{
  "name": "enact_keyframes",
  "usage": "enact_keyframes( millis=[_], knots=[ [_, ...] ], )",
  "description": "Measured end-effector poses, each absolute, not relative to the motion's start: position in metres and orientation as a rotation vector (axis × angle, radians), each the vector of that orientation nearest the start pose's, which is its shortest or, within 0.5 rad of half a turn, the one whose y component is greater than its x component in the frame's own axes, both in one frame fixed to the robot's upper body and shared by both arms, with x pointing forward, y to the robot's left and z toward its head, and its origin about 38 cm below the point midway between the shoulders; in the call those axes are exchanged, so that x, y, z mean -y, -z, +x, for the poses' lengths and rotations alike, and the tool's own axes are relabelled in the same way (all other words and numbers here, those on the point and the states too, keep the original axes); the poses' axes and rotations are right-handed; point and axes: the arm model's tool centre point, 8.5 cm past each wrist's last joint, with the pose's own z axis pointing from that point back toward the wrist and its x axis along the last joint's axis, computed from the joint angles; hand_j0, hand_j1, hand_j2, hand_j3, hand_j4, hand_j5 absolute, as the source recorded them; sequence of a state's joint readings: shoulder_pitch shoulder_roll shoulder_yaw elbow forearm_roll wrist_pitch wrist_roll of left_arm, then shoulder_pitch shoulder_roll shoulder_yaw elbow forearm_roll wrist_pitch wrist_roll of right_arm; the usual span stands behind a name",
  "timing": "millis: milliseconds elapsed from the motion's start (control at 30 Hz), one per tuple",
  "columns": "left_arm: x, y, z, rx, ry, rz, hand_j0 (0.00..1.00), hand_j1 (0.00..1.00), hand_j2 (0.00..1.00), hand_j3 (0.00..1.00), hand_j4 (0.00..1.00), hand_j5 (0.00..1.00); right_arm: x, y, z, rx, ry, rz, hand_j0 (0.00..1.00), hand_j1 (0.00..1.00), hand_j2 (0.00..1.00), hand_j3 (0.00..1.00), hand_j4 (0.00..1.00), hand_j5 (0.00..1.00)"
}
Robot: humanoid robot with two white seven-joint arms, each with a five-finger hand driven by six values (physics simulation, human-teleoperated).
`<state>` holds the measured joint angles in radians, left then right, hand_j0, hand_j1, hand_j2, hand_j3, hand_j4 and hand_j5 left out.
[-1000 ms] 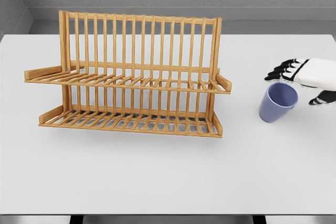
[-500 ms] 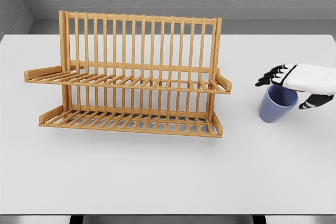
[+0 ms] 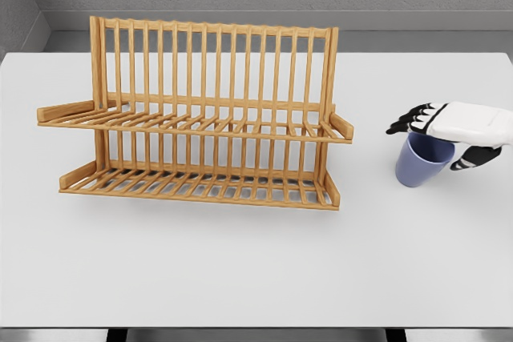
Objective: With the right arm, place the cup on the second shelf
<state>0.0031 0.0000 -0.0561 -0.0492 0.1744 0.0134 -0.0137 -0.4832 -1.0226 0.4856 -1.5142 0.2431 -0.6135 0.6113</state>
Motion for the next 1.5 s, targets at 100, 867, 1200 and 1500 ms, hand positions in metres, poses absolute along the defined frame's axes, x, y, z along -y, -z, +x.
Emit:
enact_keyframes(
  millis=[100, 867, 1200, 1500],
  knots=[
    [-0.269, 0.263, 0.014, 0.039, -0.117, 0.067, 1.0, 1.0, 1.0, 1.0, 1.0, 1.0, 0.377, -0.225, 0.396, 1.262, -2.044, -0.36, 1.0, 1.0, 1.0, 1.0, 1.0, 1.0],
    [-0.269, 0.263, 0.014, 0.039, -0.117, 0.067, 1.0, 1.0, 1.0, 1.0, 1.0, 1.0, 0.375, -0.225, 0.399, 1.252, -2.049, -0.365, 0.61, 0.61, 0.61, 0.61, 0.61, 0.61],
    [-0.269, 0.263, 0.014, 0.039, -0.117, 0.067, 1.0, 1.0, 1.0, 1.0, 1.0, 1.0, 0.375, -0.248, 0.407, 1.286, -2.056, -0.426, 0.6, 0.6, 0.6, 0.6, 0.6, 0.6],
    [-0.269, 0.263, 0.014, 0.039, -0.117, 0.067, 1.0, 1.0, 1.0, 1.0, 1.0, 1.0, 0.375, -0.276, 0.415, 1.323, -2.061, -0.501, 0.6, 0.6, 0.6, 0.6, 0.6, 0.6]
  ],
)
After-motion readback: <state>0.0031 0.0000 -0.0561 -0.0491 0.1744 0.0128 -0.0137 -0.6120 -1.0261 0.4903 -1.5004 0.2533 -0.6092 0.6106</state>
